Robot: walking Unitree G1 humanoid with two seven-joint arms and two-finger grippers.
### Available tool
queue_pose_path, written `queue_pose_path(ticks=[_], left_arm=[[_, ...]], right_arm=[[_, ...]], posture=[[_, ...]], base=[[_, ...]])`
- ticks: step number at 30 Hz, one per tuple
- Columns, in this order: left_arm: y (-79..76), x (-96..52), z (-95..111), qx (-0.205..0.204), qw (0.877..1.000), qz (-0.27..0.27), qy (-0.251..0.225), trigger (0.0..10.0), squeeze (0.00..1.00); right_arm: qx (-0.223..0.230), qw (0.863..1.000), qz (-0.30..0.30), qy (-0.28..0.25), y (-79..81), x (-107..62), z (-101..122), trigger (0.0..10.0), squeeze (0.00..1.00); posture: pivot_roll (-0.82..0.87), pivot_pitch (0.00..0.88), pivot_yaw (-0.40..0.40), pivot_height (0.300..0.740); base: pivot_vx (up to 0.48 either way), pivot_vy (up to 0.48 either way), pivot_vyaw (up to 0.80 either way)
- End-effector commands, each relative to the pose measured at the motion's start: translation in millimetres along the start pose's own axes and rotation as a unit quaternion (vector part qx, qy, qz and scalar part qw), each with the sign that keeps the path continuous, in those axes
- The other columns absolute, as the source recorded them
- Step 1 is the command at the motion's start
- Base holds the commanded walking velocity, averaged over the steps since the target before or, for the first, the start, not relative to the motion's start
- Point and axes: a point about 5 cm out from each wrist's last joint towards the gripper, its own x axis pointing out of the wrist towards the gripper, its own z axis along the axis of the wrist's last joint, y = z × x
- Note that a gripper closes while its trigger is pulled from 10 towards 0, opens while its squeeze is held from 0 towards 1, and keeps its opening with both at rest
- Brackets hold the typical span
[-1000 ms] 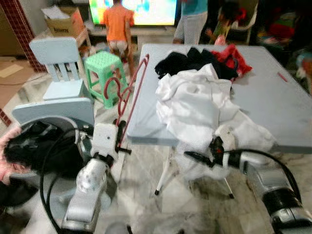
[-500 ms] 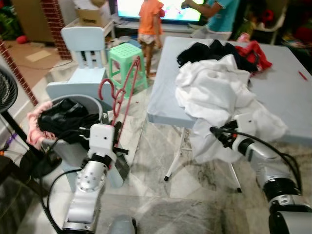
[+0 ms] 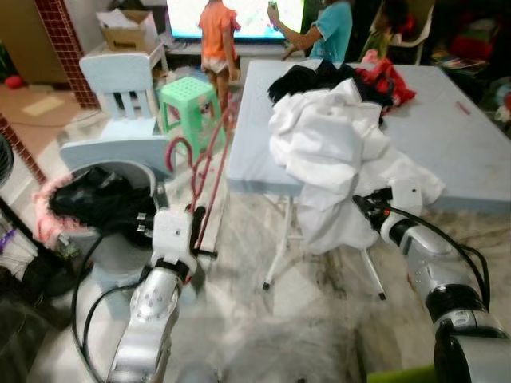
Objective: Hang hanger
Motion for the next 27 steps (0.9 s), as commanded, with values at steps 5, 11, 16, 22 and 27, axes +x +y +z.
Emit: queue_pose_path(ticks=[5,11,16,22,27], left_arm=[[-0.2,3.6,4.2,-0.001,1.0,-0.005,-0.009,10.0,0.0],[0.5,4.2,3.7,0.0,1.0,-0.003,-0.009,10.0,0.0],[1.4,3.6,3.4,0.0,1.0,0.0,-0.008,10.0,0.0],[2.5,2.1,4.1,-0.002,1.0,0.002,-0.011,10.0,0.0],[5.7,-1.8,2.4,0.002,1.0,0.005,-0.006,10.0,0.0]], right_arm=[[-0.001,1.0,-0.001,-0.018,0.1,2.2,8.0,0.0,0.0],[0.003,0.997,0.063,-0.036,15.1,3.7,11.6,2.1,0.0],[-0.016,0.993,0.094,-0.071,26.3,3.7,21.4,10.0,1.0],[-0.048,0.987,0.086,-0.127,32.1,-4.2,29.9,10.0,1.0],[-0.046,0.985,0.021,-0.163,30.6,-22.8,22.2,10.0,1.0]], posture=[[0.06,0.0,-0.02,0.74],[0.07,0.0,-0.023,0.74],[0.07,0.0,-0.027,0.74],[0.07,0.0,-0.03,0.74],[0.06,0.0,-0.025,0.74]], base=[[0.0,0.0,0.0],[0.0,0.0,0.0],[0.0,0.0,0.0],[0.0,0.0,0.0],[0.0,0.0,0.0]])
